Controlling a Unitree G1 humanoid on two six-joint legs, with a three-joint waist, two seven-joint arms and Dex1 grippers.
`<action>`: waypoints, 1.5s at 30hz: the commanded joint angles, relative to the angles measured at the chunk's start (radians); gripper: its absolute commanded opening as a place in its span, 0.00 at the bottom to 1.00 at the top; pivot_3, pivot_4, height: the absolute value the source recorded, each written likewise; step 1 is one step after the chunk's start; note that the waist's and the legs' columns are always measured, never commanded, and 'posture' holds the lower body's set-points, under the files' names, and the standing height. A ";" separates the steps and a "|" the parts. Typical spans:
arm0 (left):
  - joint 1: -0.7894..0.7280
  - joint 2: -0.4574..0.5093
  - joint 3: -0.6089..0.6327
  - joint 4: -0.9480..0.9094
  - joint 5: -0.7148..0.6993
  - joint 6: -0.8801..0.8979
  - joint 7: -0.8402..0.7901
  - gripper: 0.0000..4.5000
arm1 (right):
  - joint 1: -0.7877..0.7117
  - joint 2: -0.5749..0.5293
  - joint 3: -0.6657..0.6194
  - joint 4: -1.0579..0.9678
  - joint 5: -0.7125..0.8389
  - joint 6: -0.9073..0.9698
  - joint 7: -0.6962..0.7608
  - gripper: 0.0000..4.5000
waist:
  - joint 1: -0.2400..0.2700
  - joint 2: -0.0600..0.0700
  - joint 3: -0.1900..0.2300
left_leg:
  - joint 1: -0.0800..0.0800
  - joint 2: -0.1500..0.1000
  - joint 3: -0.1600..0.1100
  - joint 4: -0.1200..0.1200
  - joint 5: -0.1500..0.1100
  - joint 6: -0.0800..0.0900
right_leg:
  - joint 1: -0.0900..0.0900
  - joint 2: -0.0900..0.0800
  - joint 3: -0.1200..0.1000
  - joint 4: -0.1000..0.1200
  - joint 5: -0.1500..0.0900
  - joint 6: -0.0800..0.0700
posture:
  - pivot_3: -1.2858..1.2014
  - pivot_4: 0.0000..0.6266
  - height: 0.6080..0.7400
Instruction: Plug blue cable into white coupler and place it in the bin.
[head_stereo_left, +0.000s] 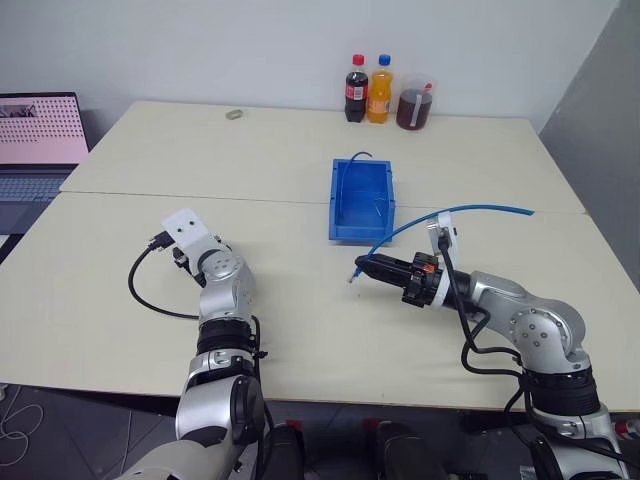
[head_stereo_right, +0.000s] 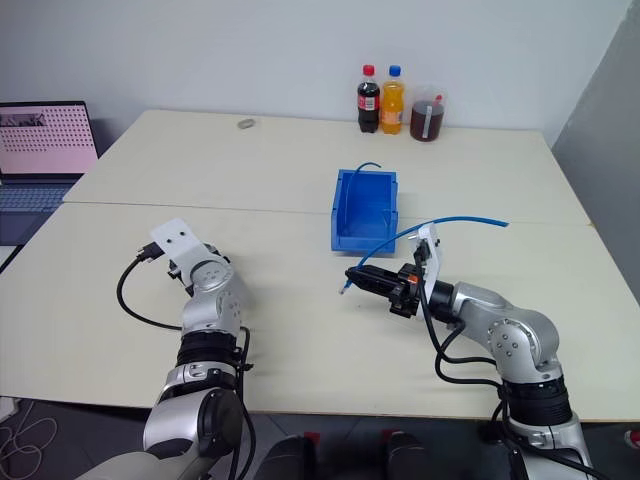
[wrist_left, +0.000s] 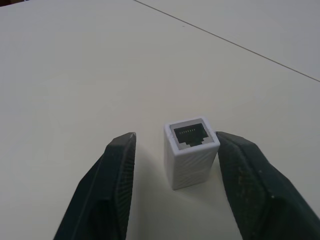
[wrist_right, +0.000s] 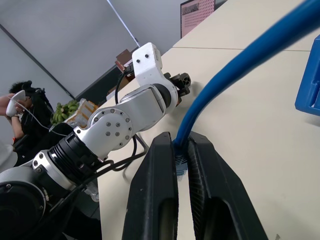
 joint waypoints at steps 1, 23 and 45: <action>-0.004 -0.003 -0.005 -0.013 -0.003 -0.012 0.004 0.32 | -0.022 0.005 -0.011 -0.029 0.008 -0.012 0.000 0.00 | 0.000 0.000 0.000 | 0.000 0.000 0.000 0.000 0.000 0.000 | 0.000 0.000 0.000 0.000 0.000 0.000 | 0.52 0.24 1.00; 0.246 0.032 -0.156 -0.398 -0.130 0.244 -0.443 0.18 | -0.007 0.012 -0.024 -0.065 0.014 -0.022 -0.023 0.00 | -0.002 0.001 0.000 | 0.001 0.000 0.000 0.000 0.000 -0.001 | 0.000 0.000 0.000 0.004 0.002 -0.004 | 0.52 0.24 1.00; 0.140 0.515 -0.733 -0.354 -0.152 -0.076 -1.973 0.18 | 0.145 -0.213 -0.011 -0.303 -0.105 -0.099 0.009 0.00 | -0.011 0.001 0.000 | 0.001 0.001 0.000 0.000 0.001 -0.001 | -0.002 0.001 0.001 0.003 -0.002 -0.002 | 0.52 0.24 1.00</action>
